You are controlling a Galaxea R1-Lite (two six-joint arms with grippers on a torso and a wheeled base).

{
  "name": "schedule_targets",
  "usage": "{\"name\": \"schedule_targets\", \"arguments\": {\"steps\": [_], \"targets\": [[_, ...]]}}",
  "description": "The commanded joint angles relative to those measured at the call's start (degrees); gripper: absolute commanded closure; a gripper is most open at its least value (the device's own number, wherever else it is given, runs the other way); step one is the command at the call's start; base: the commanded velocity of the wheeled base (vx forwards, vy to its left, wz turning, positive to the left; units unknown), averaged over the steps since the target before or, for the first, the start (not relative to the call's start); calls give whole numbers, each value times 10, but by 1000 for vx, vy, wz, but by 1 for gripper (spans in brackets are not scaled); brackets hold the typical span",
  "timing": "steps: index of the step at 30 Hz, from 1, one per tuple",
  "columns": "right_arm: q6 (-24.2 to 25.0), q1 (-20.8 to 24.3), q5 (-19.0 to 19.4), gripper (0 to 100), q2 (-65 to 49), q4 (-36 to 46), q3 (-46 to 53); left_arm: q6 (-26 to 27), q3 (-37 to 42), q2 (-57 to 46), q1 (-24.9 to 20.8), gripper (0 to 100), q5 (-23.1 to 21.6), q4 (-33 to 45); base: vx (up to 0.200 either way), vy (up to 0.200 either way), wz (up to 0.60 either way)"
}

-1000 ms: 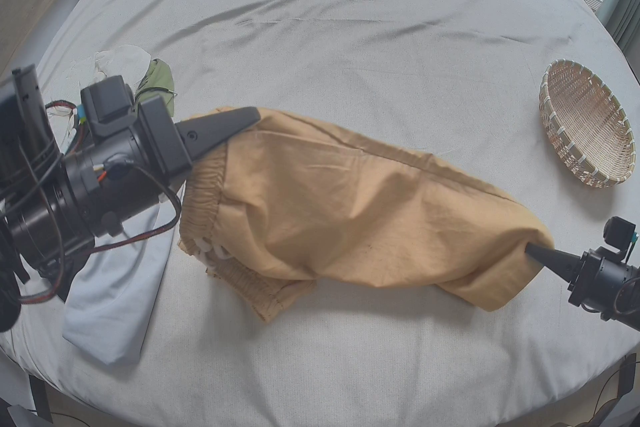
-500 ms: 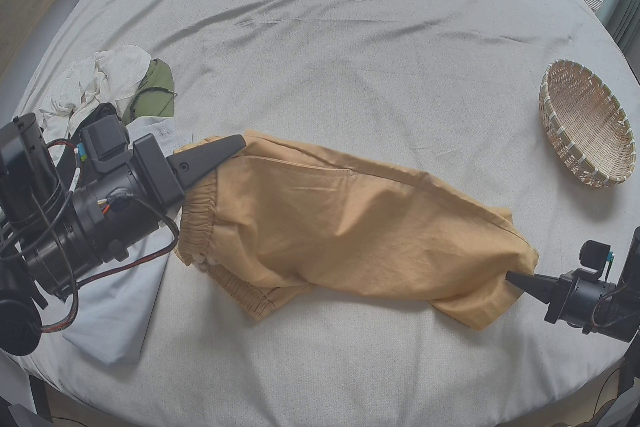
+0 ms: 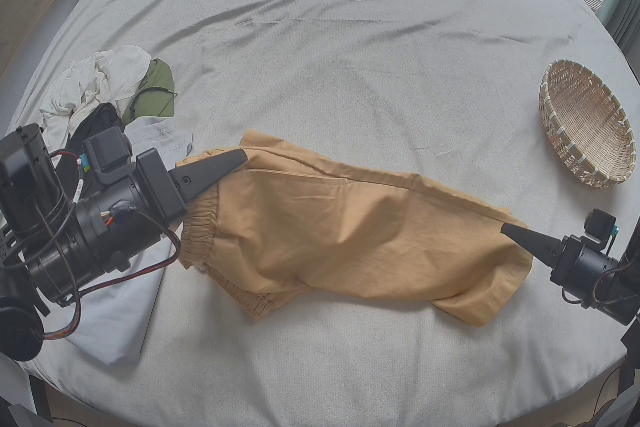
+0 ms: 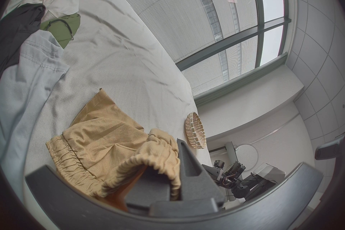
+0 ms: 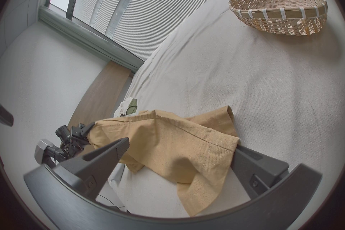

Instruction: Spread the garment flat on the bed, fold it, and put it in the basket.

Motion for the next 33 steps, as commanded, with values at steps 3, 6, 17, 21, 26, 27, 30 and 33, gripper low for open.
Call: {"name": "schedule_targets", "arguments": {"steps": [3, 6, 17, 21, 26, 27, 30, 33], "targets": [[24, 5, 0, 0, 37, -46, -4, -1, 6, -1, 0, 100, 0, -1, 0, 0, 0], [53, 14, -2, 0, 70, -104, -10, -2, 9, -1, -1, 100, 0, -13, 0, 0, 0], [67, 39, -5, 0, 120, -174, -16, -2, 10, -1, -2, 100, 0, -21, 0, 0, 0], [68, 39, -6, 0, 124, -176, -23, -2, 10, -1, -2, 100, 0, -21, 0, 0, 0], [68, 38, -30, 100, 124, -176, -30, -11, 10, -2, -2, 100, 0, -22, 0, 0, 0], [69, 38, -31, 100, 123, -176, -30, -13, 10, -2, -3, 100, 0, -22, 0, 0, 0], [69, 39, -31, 100, 123, -176, -29, -14, 10, -2, -3, 100, 1, -22, 0, 0, 0], [65, 37, -30, 100, 119, -176, -26, -9, 11, -2, -4, 100, 1, -23, 0, 0, 0]]}}
